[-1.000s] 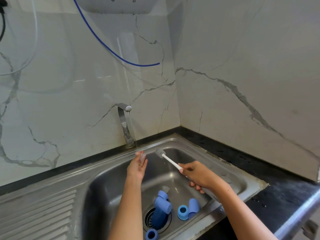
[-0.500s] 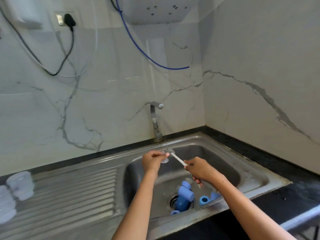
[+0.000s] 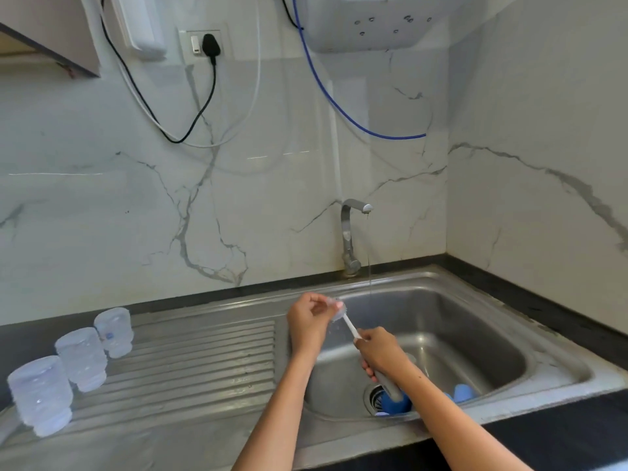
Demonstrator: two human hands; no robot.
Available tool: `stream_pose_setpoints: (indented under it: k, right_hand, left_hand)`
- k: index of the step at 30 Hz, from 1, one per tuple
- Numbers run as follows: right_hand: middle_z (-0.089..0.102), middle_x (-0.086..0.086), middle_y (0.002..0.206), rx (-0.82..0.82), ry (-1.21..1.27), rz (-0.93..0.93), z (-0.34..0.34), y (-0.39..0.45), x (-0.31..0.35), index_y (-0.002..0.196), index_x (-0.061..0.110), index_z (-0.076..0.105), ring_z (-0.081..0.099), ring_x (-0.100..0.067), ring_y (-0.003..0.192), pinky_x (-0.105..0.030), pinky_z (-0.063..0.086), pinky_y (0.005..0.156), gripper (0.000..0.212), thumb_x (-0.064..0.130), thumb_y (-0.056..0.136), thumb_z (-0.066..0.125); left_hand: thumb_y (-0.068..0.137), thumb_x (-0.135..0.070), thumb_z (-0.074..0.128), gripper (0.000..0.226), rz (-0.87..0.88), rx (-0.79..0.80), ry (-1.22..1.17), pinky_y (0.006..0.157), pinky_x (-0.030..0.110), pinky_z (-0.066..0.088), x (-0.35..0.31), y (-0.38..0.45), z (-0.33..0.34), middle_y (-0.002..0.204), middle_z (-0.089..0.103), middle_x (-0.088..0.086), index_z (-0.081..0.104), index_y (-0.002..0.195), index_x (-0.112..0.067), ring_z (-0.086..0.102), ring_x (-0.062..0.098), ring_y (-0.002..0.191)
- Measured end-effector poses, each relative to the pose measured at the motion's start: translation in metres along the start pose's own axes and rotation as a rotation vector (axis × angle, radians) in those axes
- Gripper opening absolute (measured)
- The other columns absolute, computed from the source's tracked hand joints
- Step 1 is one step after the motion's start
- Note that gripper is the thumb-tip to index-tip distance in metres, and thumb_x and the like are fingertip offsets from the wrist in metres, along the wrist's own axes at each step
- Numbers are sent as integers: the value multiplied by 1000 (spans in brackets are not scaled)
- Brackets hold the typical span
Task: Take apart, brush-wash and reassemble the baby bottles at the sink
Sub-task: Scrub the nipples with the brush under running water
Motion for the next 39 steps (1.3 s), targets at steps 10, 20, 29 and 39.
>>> stream_pose_setpoints:
  k: [10, 20, 29, 39]
  right_hand:
    - [52, -6, 56, 29, -84, 51, 3, -3, -4, 136, 10, 50, 45, -12, 39, -21, 41, 39, 37, 14, 100, 41]
    - [50, -9, 56, -21, 234, 30, 51, -13, 51, 101, 6, 58, 43, -14, 35, -21, 40, 37, 19, 12, 100, 40]
    - [55, -3, 66, -12, 88, -143, 102, -19, 60, 102, 17, 57, 49, -13, 44, -23, 44, 41, 18, 14, 101, 40]
    - [52, -9, 54, -24, 65, -152, 103, -12, 61, 96, 19, 55, 43, -14, 33, -22, 40, 35, 15, 13, 101, 43]
  left_hand:
    - [65, -28, 86, 25, -9, 249, 453, 72, 23, 49, 24, -2, 14, 74, 68, -9, 61, 63, -29, 62, 6, 73]
    - [67, -12, 84, 15, -101, -45, 288, 67, 19, 44, 6, 29, -91, 75, 70, -2, 72, 71, -20, 63, 10, 73]
    - [70, -2, 79, 18, -202, -202, 330, 78, 24, 43, 49, 57, -233, 81, 70, 5, 69, 66, -16, 63, 18, 86]
    - [79, 8, 64, 18, -296, -399, 285, 69, 22, 43, 97, 85, -298, 74, 65, 8, 61, 78, -9, 64, 28, 80]
Point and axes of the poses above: each hand's wrist, its own y-axis towards the middle knuckle, its own z-axis out of the palm, x = y × z, the point moved 7 cm from there along y, towards the middle knuckle
